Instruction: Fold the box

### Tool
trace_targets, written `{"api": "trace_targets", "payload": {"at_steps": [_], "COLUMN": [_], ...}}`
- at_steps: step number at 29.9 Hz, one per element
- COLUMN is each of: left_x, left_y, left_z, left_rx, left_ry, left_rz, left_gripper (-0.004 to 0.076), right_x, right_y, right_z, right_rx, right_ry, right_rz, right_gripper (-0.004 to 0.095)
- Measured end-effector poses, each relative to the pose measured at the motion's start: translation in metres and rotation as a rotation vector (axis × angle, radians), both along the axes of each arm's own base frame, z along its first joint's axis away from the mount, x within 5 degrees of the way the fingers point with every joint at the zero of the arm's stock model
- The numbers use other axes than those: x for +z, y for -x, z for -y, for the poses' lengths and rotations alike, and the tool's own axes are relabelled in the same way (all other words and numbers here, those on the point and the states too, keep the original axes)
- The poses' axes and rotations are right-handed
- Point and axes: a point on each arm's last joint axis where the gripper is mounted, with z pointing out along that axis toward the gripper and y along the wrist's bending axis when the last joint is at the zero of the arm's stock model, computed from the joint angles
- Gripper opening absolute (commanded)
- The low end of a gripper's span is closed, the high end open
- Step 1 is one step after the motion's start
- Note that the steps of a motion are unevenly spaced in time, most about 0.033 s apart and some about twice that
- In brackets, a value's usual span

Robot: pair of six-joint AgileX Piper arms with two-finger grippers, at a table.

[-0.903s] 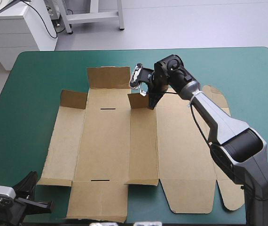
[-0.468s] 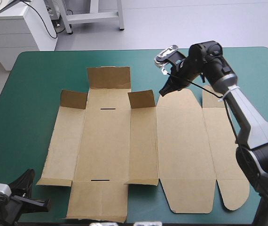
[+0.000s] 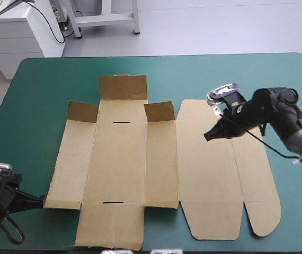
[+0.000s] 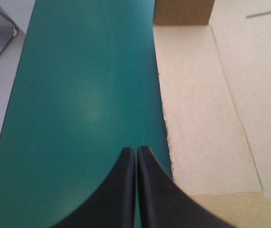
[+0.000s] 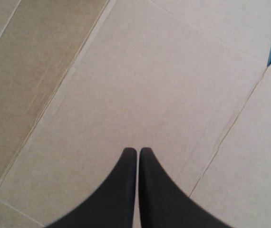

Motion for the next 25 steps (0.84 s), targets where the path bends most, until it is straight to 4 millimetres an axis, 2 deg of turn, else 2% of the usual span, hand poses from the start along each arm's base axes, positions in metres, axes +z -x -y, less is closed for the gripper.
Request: {"api": "trace_targets", "payload": {"at_steps": [6,12,18,25], "left_x": [-0.003,-0.012,-0.022,-0.038], "left_y": [-0.038,-0.059,-0.077,-0.127], "left_z": [-0.004,-0.006,-0.008,-0.004], "left_rx": [0.020,0.026,0.065,0.037], "left_ry": [-0.060,-0.107,-0.096,-0.046], "left_rz": [-0.160,-0.234,-0.367,-0.567], "left_gripper": [-0.0008,-0.0008,0.0005,0.0017], "right_x": [-0.017,-0.040,-0.050,-0.046], "right_y": [0.043,0.070,0.081,0.083], "right_z": [0.026,0.043,0.054,0.058], "right_rx": [-0.086,-0.151,-0.208,-0.237], "right_ry": [-0.018,-0.021,-0.028,-0.041], "right_rz": [0.020,-0.016,-0.019,0.027], "right_gripper": [-0.0002,-0.0002,-0.0002,-0.0002]}}
